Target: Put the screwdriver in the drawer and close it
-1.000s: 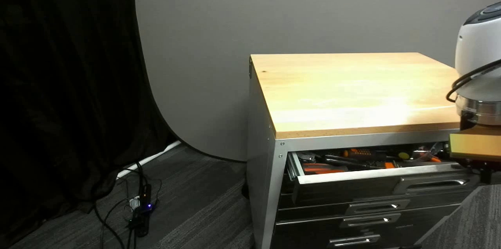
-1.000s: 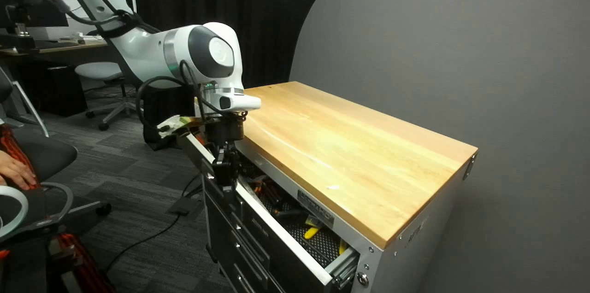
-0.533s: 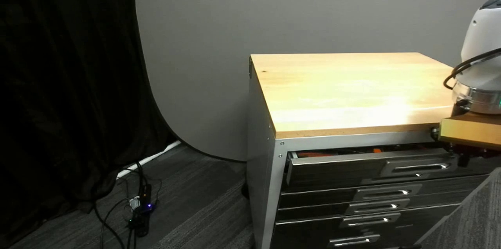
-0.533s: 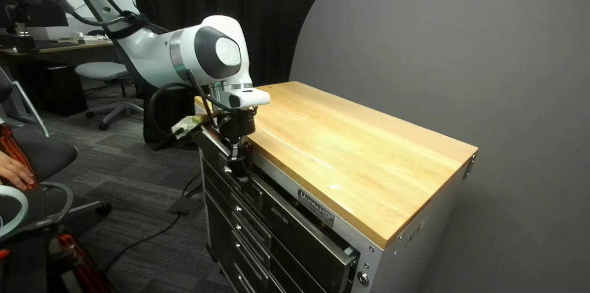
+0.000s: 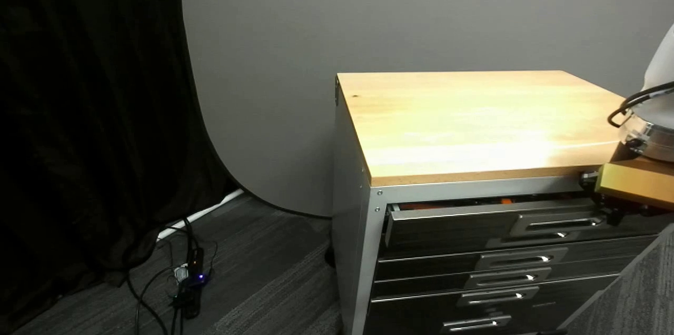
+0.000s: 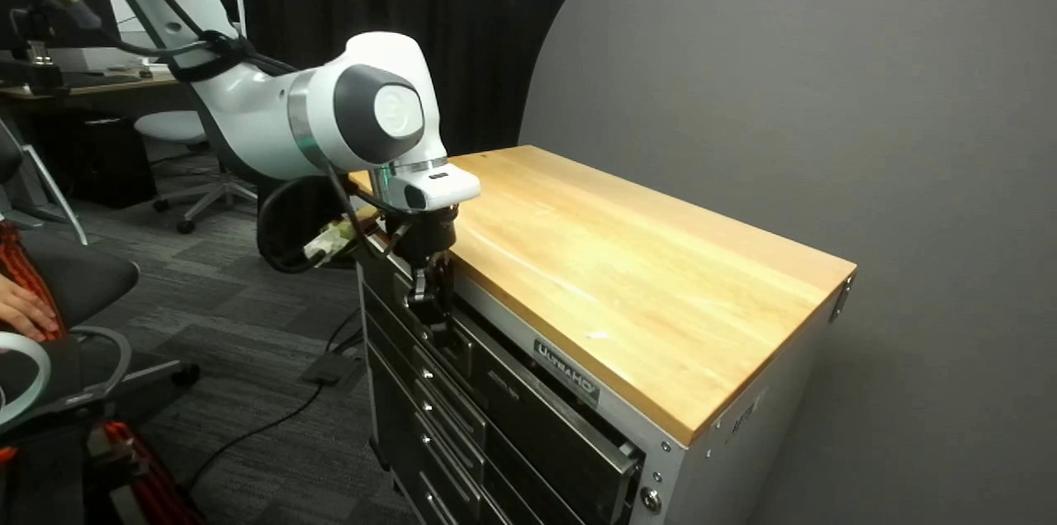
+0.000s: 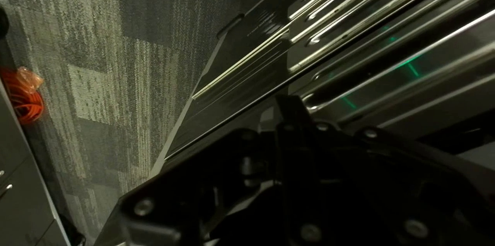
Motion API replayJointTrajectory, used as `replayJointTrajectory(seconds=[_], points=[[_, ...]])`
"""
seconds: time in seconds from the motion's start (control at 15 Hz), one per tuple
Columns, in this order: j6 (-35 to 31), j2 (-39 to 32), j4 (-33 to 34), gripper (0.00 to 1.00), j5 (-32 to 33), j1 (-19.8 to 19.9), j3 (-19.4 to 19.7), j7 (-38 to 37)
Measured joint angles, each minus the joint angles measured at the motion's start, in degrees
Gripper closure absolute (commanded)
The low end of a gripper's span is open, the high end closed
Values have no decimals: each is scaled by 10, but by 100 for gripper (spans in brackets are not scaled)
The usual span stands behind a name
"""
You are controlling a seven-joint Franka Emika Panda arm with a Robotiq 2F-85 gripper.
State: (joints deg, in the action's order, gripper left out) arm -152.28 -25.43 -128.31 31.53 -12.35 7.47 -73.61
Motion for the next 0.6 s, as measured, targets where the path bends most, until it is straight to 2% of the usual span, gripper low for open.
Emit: replayJointTrajectory(seconds=[0.13,0.33,0.6], points=[[-5,1,-2,69,0,-1,2,8],[-5,11,-6,45,-6,11,-3,85],[-4,30,-9,16,-48,82,-64,253]])
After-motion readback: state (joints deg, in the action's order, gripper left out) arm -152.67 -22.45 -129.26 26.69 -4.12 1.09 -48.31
